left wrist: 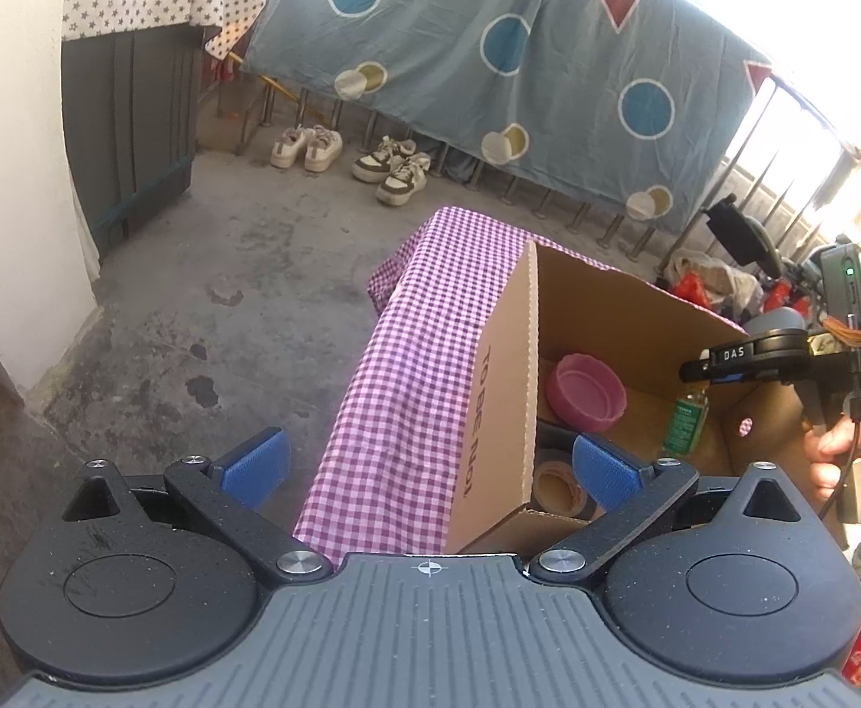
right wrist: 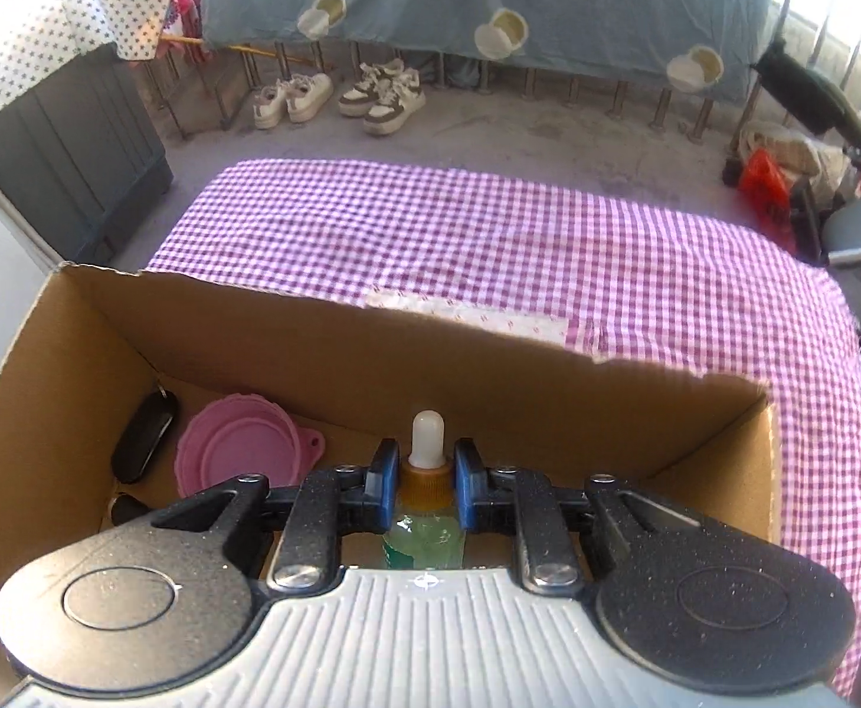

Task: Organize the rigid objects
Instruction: 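Move the open right gripper back toward the gold ribbed jar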

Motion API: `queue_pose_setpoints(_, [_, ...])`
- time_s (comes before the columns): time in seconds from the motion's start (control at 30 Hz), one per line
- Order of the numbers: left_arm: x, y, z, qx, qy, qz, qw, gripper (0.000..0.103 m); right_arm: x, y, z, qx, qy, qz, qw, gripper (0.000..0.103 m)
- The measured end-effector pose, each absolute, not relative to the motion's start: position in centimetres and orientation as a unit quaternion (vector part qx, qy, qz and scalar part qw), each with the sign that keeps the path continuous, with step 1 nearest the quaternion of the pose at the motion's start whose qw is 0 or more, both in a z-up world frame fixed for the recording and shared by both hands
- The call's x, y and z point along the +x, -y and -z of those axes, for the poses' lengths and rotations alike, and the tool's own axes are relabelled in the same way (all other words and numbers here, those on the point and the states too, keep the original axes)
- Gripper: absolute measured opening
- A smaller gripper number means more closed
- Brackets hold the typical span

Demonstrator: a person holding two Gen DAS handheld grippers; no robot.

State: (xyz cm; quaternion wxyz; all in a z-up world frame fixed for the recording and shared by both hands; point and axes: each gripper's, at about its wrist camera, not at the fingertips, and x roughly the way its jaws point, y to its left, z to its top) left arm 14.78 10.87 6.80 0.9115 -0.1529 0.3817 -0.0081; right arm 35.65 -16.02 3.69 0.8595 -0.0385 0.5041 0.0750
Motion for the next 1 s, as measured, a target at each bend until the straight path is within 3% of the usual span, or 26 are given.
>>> queue_pose_setpoints(0.27, [14.3,-10.6,-7.0,-0.145,-0.38,0.012,0.913,0.103,36.3,13.7,-3.8,-0.083,-0.477,-0.082,0.871,0.021])
queue_pose_setpoints(0.53, [13.6,-10.4,-7.4,-0.143,-0.375,0.005,0.916,0.102,36.2,15.0,-4.2,-0.036,-0.498,-0.083,0.863,0.025])
queue_pose_setpoints(0.67, [13.1,-9.6,-7.7,-0.138,-0.374,0.01,0.917,0.102,34.9,17.0,-5.7,0.018,-0.49,-0.087,0.867,0.045])
queue_pose_setpoints(0.87, [11.3,-8.6,-8.5,-0.119,-0.361,0.037,0.924,0.102,28.6,21.6,-10.0,0.122,-0.455,-0.123,0.874,0.048])
queue_pose_setpoints(1.0, [10.0,-7.2,-8.9,-0.097,-0.357,0.079,0.926,0.102,21.5,24.8,-12.0,0.171,-0.42,-0.148,0.879,0.059])
